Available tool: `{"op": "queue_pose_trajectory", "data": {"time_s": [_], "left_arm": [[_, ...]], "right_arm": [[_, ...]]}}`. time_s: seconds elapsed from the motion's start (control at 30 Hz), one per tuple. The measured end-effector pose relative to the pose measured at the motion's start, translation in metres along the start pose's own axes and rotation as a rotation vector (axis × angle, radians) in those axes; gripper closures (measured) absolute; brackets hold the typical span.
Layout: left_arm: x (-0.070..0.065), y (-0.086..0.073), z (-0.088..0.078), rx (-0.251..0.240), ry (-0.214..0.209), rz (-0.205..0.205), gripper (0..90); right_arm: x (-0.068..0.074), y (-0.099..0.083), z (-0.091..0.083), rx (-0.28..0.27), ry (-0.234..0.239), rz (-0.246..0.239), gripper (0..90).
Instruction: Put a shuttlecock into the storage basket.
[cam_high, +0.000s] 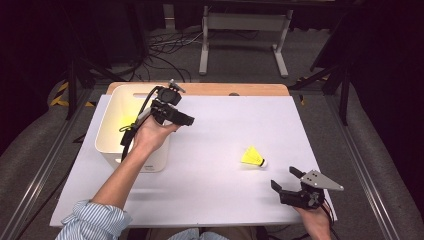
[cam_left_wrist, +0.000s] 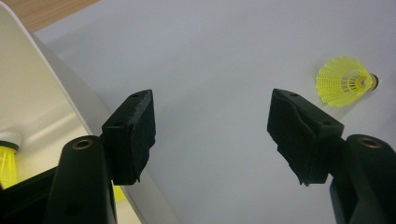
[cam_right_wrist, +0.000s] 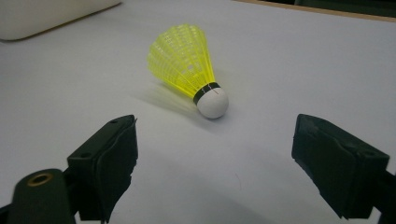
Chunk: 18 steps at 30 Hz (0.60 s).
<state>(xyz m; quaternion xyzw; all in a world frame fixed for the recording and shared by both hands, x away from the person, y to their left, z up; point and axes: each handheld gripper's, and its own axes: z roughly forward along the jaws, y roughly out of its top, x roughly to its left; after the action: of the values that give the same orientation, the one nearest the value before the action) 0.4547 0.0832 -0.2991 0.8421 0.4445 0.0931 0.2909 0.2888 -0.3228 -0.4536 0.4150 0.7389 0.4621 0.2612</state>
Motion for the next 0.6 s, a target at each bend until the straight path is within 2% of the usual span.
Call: {"op": "queue_pose_trajectory", "data": {"time_s": [0.27, 0.6], "left_arm": [[-0.012, -0.001, 0.012, 0.014, -0.01, 0.009, 32.2], [-0.02, -0.002, 0.016, 0.01, -0.02, 0.017, 31.8]], "right_arm": [[0.002, 0.002, 0.002, 0.004, 0.003, -0.011, 14.2], [0.002, 0.012, 0.007, 0.002, 0.009, -0.029, 14.2]]}}
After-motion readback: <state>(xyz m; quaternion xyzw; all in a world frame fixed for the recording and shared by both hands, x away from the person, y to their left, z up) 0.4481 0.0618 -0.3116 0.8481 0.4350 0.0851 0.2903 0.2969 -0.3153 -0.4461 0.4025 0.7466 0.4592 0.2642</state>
